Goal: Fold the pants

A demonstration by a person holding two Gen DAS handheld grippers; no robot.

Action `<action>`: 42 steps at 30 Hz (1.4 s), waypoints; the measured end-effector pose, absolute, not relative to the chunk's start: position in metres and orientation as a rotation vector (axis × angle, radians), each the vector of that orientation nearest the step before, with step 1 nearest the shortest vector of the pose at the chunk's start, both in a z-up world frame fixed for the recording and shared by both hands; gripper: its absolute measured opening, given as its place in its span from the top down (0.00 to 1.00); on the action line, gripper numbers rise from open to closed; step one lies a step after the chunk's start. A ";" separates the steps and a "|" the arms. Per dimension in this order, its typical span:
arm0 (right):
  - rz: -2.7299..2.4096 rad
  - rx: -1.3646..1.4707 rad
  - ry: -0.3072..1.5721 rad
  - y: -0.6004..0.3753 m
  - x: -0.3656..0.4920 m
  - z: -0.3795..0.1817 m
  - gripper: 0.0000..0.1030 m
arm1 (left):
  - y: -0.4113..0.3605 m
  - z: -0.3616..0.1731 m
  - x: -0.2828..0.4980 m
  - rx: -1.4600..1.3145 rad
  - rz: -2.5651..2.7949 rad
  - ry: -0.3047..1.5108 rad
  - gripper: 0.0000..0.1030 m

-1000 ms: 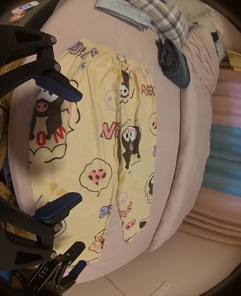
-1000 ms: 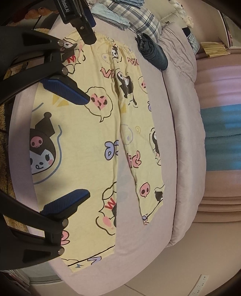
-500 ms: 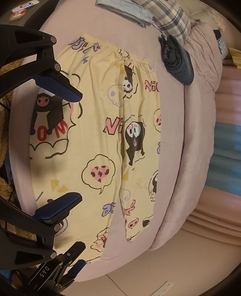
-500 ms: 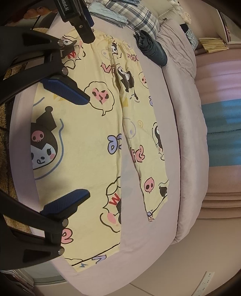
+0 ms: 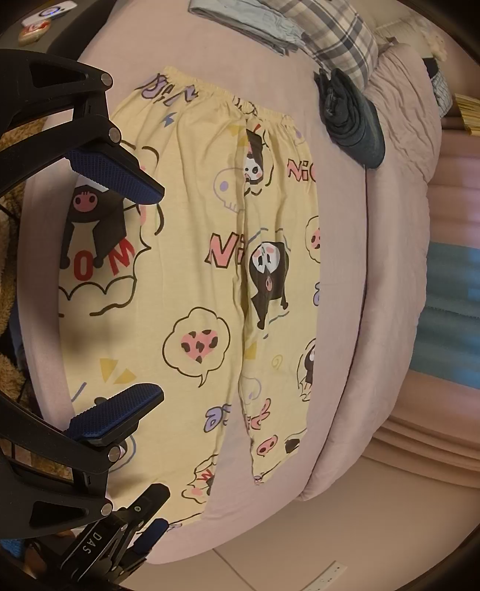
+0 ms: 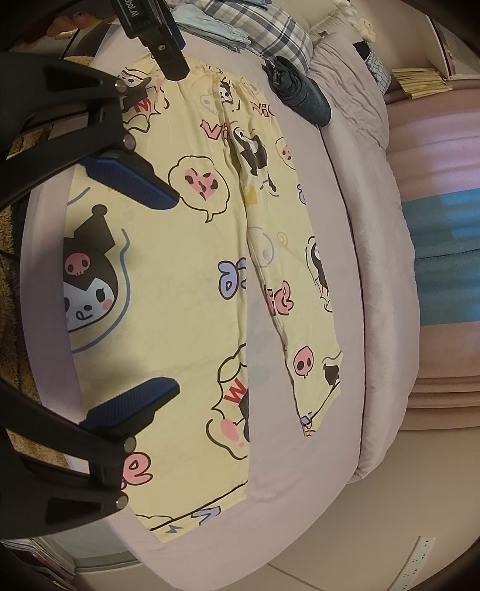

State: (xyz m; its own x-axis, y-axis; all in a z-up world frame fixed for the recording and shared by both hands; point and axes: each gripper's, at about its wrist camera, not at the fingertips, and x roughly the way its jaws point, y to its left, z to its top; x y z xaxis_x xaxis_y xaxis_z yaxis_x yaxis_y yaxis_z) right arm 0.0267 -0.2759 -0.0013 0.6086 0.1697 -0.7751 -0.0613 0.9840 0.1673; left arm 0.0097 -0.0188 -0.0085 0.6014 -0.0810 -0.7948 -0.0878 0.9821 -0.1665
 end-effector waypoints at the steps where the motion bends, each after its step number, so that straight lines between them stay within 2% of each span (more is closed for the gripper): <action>1: 0.133 0.129 0.908 -0.276 0.027 -0.001 0.10 | -0.019 -0.009 0.010 -0.195 0.003 0.928 0.05; 16: 0.108 0.146 0.915 -0.286 0.027 -0.003 0.10 | 0.003 -0.017 0.016 -0.259 0.044 0.947 0.05; 23: 0.060 0.186 0.911 -0.316 0.025 -0.006 0.10 | 0.072 -0.024 0.014 -0.365 0.185 0.935 0.05; 32: -0.247 0.288 0.899 -0.428 0.023 -0.018 0.10 | 0.180 -0.053 -0.013 -0.499 0.467 0.944 0.06; 36: -0.399 0.328 0.930 -0.475 0.017 -0.030 0.11 | 0.203 -0.078 -0.024 -0.592 0.485 0.987 0.14; 39: -0.439 0.370 0.956 -0.502 0.013 -0.042 0.14 | 0.206 -0.094 -0.023 -0.659 0.437 1.017 0.19; 42: -0.420 0.432 0.976 -0.516 0.011 -0.053 0.17 | 0.202 -0.100 -0.015 -0.672 0.410 1.021 0.19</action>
State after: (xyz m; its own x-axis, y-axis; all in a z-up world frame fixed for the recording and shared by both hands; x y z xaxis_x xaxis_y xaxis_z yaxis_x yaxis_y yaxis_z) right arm 0.0115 -0.5162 -0.0527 0.4948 -0.1448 -0.8569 0.5225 0.8375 0.1602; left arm -0.0154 0.2024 -0.0999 0.4743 0.0074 -0.8803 -0.6035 0.7307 -0.3191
